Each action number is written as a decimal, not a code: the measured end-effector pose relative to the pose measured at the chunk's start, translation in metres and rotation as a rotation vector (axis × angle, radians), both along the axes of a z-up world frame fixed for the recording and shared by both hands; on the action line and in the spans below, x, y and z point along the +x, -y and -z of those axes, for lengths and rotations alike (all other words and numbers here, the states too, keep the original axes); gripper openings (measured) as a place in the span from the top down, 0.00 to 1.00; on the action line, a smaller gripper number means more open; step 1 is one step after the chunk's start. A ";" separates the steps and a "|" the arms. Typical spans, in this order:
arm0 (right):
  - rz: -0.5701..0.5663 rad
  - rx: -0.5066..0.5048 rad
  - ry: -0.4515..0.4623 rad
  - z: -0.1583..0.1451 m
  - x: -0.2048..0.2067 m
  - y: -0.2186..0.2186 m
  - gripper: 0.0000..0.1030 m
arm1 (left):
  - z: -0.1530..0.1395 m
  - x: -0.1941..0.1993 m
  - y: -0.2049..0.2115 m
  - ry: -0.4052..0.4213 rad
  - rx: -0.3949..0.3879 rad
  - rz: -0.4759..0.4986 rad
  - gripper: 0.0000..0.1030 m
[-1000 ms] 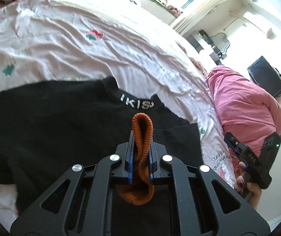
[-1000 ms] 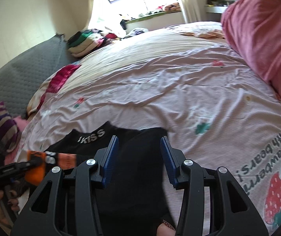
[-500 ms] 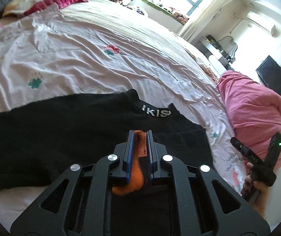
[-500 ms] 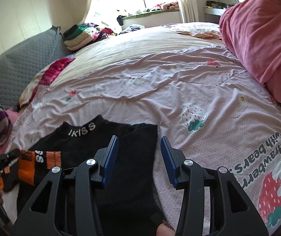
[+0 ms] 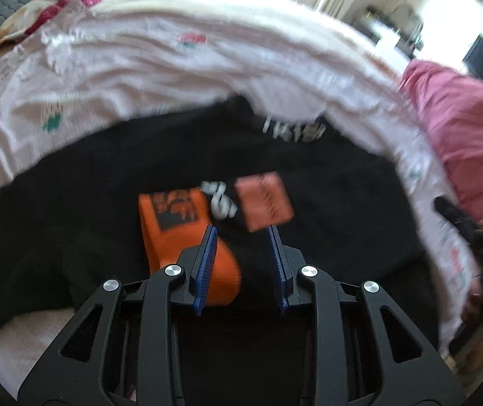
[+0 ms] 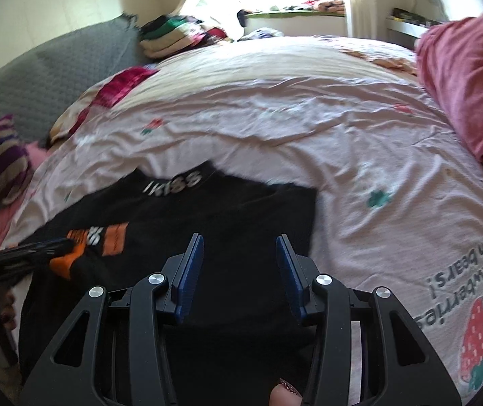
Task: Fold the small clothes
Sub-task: 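Carry the sleeve across the shirt body with the left tool, lowering the cuff, then open the left tool and release the cuff on the shirt chest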
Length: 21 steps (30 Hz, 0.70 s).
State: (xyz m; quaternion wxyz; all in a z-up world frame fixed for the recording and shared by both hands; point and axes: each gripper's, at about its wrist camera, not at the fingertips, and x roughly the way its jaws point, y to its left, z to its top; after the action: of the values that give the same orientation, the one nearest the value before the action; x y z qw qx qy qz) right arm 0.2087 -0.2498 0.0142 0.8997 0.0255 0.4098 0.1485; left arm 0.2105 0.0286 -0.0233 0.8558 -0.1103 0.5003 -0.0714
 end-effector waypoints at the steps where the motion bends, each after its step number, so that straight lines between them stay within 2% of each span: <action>1: -0.021 -0.012 -0.010 0.004 -0.002 -0.004 0.58 | 0.007 -0.001 0.001 -0.020 0.017 0.001 0.76; 4: -0.045 -0.046 -0.046 0.016 -0.006 -0.012 0.57 | 0.021 -0.008 0.001 -0.027 0.059 0.011 0.75; 7: -0.045 -0.079 -0.113 0.034 -0.008 -0.017 0.56 | 0.022 -0.013 -0.004 -0.006 0.054 0.018 0.75; 9: -0.025 -0.106 -0.156 0.046 -0.008 -0.016 0.52 | 0.022 -0.013 -0.004 -0.001 0.048 0.021 0.75; 11: -0.010 -0.098 -0.187 0.057 -0.009 -0.015 0.51 | 0.022 -0.015 -0.006 0.004 0.041 0.026 0.75; 18: -0.008 -0.067 -0.148 0.053 -0.021 -0.014 0.43 | 0.018 -0.018 -0.015 0.006 -0.013 0.030 0.74; 21: -0.018 -0.066 -0.113 0.045 -0.029 -0.015 0.40 | 0.012 -0.023 -0.017 0.019 -0.009 0.026 0.60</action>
State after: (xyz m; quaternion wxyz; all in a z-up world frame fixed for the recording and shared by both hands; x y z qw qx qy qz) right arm 0.1798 -0.2345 -0.0308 0.8741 0.0006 0.4648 0.1413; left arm 0.1871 0.0451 -0.0354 0.8591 -0.1071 0.4931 -0.0859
